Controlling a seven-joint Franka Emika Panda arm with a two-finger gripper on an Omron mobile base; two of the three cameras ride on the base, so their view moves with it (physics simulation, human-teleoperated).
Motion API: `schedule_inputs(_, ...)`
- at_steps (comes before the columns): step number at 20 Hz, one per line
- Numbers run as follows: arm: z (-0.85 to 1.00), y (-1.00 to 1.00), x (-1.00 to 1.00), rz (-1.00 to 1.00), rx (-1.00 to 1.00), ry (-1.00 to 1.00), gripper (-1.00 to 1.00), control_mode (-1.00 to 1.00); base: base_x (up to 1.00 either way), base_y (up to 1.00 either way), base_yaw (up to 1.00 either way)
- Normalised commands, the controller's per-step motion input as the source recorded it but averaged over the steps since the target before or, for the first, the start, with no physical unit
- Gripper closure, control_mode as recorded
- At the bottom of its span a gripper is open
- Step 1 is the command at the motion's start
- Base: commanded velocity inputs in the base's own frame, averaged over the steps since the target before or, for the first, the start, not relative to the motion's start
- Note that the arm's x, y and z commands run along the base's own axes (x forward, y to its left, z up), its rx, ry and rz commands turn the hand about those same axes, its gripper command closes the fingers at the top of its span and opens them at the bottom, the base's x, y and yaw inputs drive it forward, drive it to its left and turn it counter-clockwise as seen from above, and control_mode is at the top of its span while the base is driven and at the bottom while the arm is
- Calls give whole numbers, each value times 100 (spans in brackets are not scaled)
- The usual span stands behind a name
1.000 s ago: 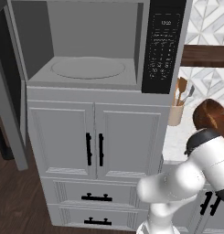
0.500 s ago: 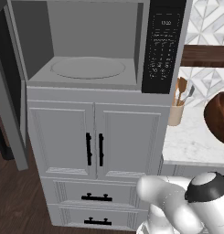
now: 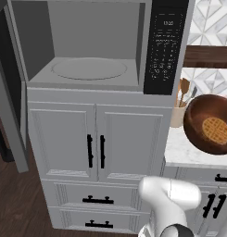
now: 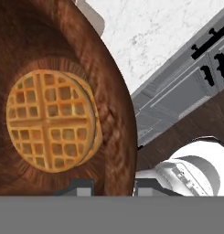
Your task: Open the microwave, place the bowl with waffle inside the microwave, then close the microwave door and turn it on.
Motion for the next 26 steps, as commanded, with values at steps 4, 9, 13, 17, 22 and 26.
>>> schedule_inputs(4, 54, 100, -32, 0, -17, 0, 100, -100, 0, 0, 0)
schedule_inputs(9, 48, 100, -1, 0, -8, 0, 100, -100, 0, 0, 0)
schedule_inputs(13, 52, 100, 16, 0, -1, 0, 100, -100, 0, 0, 0)
schedule_inputs(17, 51, 100, 23, -4, 0, -2, 100, -100, 0, 0, 0)
schedule_inputs(22, 54, 100, 40, -7, 0, -1, 100, -100, 0, 0, 0)
schedule_inputs(26, 43, 70, 61, -19, 2, -3, 100, -100, 0, 0, 0)
